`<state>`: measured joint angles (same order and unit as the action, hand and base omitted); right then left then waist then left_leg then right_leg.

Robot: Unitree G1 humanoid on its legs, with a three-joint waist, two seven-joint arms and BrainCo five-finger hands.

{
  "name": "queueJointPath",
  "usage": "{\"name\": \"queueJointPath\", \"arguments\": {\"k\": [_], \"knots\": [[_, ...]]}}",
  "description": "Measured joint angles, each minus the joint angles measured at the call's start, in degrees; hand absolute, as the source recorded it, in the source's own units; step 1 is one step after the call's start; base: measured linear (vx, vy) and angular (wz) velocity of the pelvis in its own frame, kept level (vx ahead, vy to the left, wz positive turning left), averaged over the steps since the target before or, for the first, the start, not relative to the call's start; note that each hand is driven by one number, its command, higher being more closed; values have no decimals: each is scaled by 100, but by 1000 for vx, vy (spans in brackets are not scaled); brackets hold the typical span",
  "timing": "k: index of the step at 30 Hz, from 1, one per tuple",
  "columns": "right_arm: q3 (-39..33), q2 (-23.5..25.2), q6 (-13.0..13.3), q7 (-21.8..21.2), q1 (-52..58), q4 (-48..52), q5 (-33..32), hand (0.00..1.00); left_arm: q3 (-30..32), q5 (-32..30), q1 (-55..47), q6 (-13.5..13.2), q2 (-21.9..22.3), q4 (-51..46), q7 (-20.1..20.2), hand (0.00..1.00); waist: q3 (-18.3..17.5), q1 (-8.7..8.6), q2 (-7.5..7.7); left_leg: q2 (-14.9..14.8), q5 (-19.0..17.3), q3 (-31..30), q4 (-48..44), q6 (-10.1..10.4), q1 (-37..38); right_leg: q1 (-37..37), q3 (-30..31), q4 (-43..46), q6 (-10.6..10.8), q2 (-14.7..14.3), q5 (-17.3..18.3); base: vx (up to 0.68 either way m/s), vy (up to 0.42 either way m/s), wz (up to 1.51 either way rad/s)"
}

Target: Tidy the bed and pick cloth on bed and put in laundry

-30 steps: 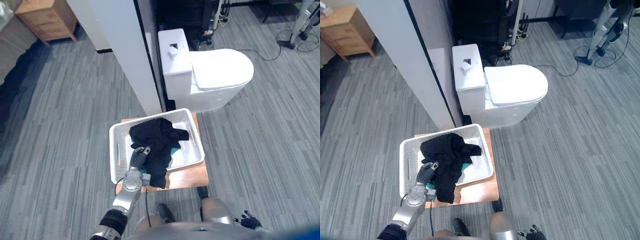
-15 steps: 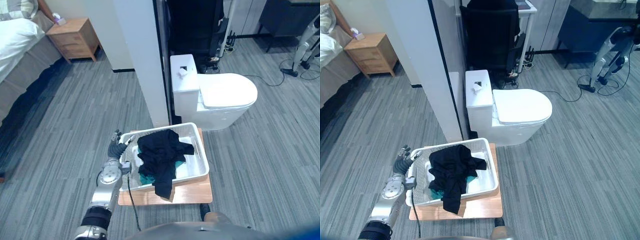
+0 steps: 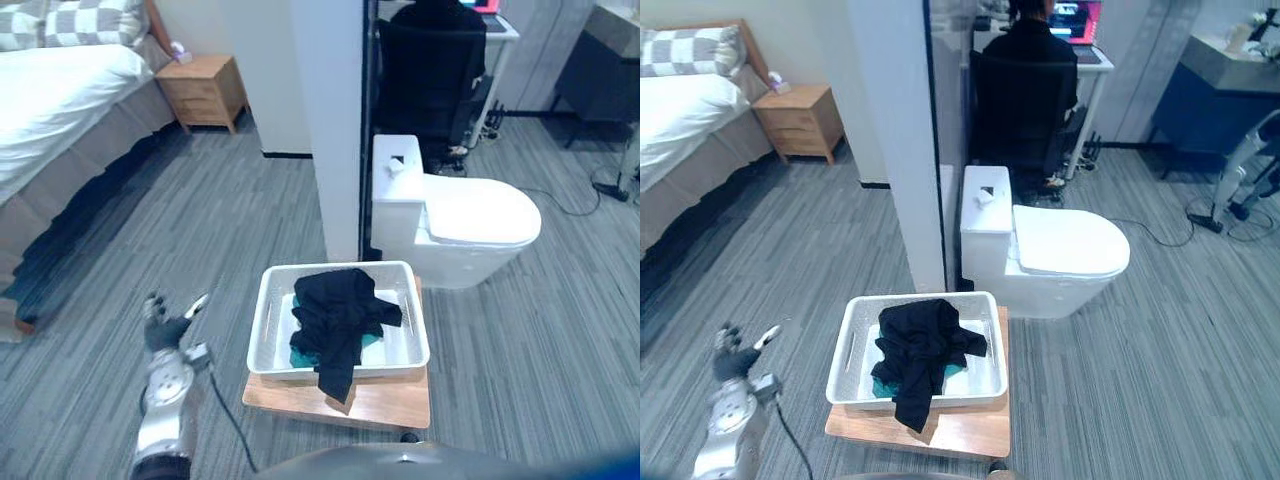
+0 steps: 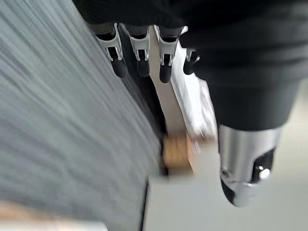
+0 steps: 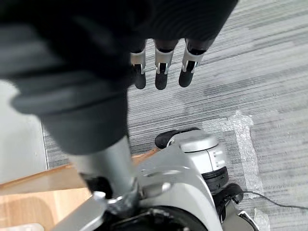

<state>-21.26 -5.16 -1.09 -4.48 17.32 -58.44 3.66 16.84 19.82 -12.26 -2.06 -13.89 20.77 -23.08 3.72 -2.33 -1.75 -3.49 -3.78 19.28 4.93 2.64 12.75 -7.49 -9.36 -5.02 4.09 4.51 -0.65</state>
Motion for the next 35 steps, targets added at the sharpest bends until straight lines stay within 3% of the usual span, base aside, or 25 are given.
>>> {"name": "queueJointPath", "arguments": {"k": [4,6,11,14,17,21,27,35], "knots": [[98,-7,-27,-24,18,-3,2,0,367,172,-427,28,179,1057,316,0,-77,87,82,36,31,-118,68,-7,-10,-17,-97,-2,16,45,44,18,1,15],[106,6,-61,-64,38,-19,2,0,403,-299,-672,57,387,1772,723,0,-87,191,120,54,26,-133,68,-11,11,-64,-121,-4,44,51,62,44,2,9],[-20,35,-90,-209,-96,-218,8,0,545,-813,-954,63,1009,3179,1885,0,-103,204,197,75,21,-169,69,-16,22,-105,-189,-6,59,78,73,16,-2,7],[-273,62,-128,-239,-152,-310,143,0,687,-1265,-963,46,1298,3701,2236,0,-100,203,161,58,21,-166,82,-16,26,-130,-186,-8,55,59,75,-10,-9,0],[-325,47,-191,-270,-199,-340,340,0,757,-1681,-944,160,1332,3755,2211,0,-115,208,90,34,27,-162,94,-7,36,-139,-186,-10,30,37,91,-19,-21,-1],[-392,-32,-299,-269,-218,-365,373,0,726,-2378,-826,294,1369,3898,1866,0,-140,192,5,28,27,-149,96,-3,34,-138,-179,-27,27,29,94,0,0,0],[-384,-37,-450,-268,-316,-516,337,0,556,-2280,-678,675,1334,3904,1544,0,-126,197,47,-18,13,-111,95,22,40,-129,-133,-31,18,-21,88,11,-5,-3],[-311,-61,-478,-266,-366,-559,294,0,346,-2558,-552,742,1261,3906,1580,0,-117,197,64,-50,-12,-73,88,60,49,-117,-84,-33,16,-60,87,7,-1,-2]]}}
